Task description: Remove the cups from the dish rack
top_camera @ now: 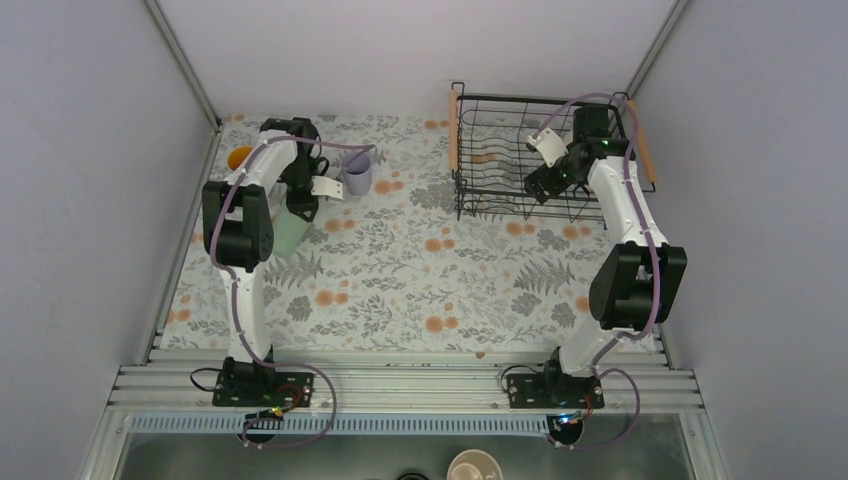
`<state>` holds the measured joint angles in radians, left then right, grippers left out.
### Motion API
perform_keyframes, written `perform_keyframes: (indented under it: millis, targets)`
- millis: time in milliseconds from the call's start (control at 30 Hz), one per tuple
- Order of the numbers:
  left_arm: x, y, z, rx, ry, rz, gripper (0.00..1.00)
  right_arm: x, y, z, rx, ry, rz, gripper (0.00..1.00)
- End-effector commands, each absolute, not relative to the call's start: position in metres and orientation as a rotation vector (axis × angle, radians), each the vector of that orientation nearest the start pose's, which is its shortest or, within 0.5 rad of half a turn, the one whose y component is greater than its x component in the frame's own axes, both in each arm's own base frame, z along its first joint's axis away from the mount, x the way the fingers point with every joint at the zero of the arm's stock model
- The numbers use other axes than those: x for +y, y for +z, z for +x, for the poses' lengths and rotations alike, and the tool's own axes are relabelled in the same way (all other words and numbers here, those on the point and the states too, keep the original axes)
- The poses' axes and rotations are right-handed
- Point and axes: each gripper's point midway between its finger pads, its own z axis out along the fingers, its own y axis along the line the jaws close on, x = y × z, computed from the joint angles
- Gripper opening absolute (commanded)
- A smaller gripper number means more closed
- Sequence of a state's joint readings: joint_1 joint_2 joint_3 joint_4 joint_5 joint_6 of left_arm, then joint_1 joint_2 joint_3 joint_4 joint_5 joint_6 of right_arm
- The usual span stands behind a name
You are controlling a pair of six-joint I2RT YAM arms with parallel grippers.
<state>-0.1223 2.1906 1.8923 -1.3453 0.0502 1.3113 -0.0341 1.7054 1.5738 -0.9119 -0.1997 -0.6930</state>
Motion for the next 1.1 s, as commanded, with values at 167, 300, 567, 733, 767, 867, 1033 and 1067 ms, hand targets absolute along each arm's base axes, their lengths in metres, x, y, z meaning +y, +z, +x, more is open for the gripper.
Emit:
perform_keyframes:
  millis: [167,300,567,733,767,867,1033,1067]
  targets:
    - [-0.058,0.08,0.398,2.384,-0.093,2.098,0.23,0.018,0.209,0.429,2.364,-0.026,-0.902,1.0]
    - [-0.057,0.083,0.395,2.384,-0.084,2.101,0.17,0.017,0.209,0.428,2.367,-0.023,-0.904,1.0]
    - [-0.05,0.088,0.394,2.402,-0.02,2.103,0.31,0.019,0.205,0.426,2.374,-0.009,-0.913,1.0]
    - [-0.038,0.094,0.386,2.403,0.063,2.154,0.4,0.018,0.2,0.425,2.378,-0.003,-0.92,1.0]
    - [-0.033,0.093,0.383,2.41,0.094,2.18,0.41,0.018,0.199,0.425,2.378,-0.002,-0.922,1.0]
    - [-0.015,0.089,0.379,2.459,0.211,2.238,0.42,0.017,0.193,0.423,2.383,0.007,-0.925,1.0]
    - [0.0,0.081,0.37,2.507,0.304,2.319,0.42,0.016,0.196,0.419,2.364,0.014,-0.92,1.0]
    - [0.002,0.077,0.368,2.521,0.312,2.33,0.42,0.017,0.196,0.418,2.361,0.015,-0.924,1.0]
